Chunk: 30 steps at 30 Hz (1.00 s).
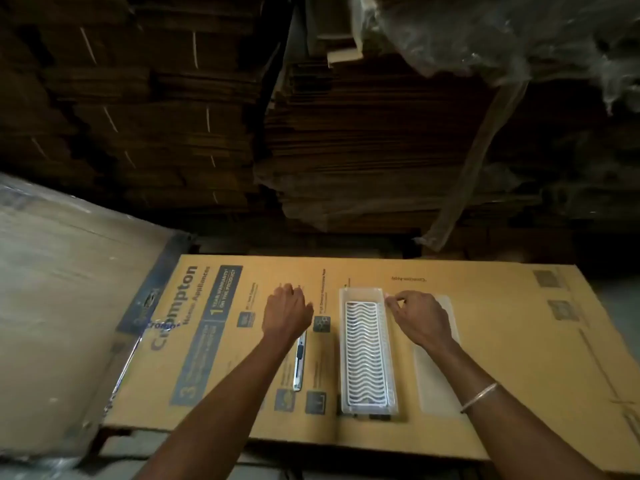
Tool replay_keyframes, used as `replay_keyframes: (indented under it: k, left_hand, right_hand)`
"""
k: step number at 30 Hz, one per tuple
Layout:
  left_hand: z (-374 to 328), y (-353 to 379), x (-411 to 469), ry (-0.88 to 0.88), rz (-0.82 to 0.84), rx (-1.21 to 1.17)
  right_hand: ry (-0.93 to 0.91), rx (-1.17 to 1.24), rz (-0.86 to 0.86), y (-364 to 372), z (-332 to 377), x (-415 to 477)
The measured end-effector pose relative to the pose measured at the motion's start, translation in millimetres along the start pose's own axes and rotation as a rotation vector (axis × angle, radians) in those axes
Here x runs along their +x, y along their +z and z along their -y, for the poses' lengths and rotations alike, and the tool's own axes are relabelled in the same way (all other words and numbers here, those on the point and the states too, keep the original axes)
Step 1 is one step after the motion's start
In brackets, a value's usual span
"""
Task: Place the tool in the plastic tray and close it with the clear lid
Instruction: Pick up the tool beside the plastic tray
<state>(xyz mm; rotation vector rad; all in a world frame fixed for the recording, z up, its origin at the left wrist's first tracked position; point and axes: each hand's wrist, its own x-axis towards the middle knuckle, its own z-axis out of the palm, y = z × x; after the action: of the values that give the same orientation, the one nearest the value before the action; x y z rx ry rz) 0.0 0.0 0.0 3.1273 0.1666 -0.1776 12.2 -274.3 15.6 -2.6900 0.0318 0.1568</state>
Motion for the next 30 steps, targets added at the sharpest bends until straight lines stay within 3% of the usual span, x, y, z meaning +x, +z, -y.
replay_keyframes:
  k: [5, 7, 18, 25, 28, 30]
  left_hand:
    - [3, 43, -19, -0.179, 0.364, -0.112]
    - [2, 55, -22, -0.247, 0.428, -0.21]
    - [2, 94, -21, -0.35, 0.331, -0.419]
    - [7, 110, -20, -0.351, 0.379, -0.508]
    - [14, 114, -18, -0.372, 0.345, -0.708]
    - [21, 112, -16, -0.388, 0.349, -1.025]
  right_hand:
    - [0.048, -0.008, 0.012, 6, -8, -7]
    - [0.059, -0.017, 0.021, 10, -12, -8]
    - [0.085, -0.058, -0.001, 16, -27, -19]
    - [0.088, -0.063, -0.023, 15, -29, -23]
    - [0.086, -0.052, -0.025, 14, -30, -25]
    - [0.083, -0.057, -0.03, 12, -29, -25]
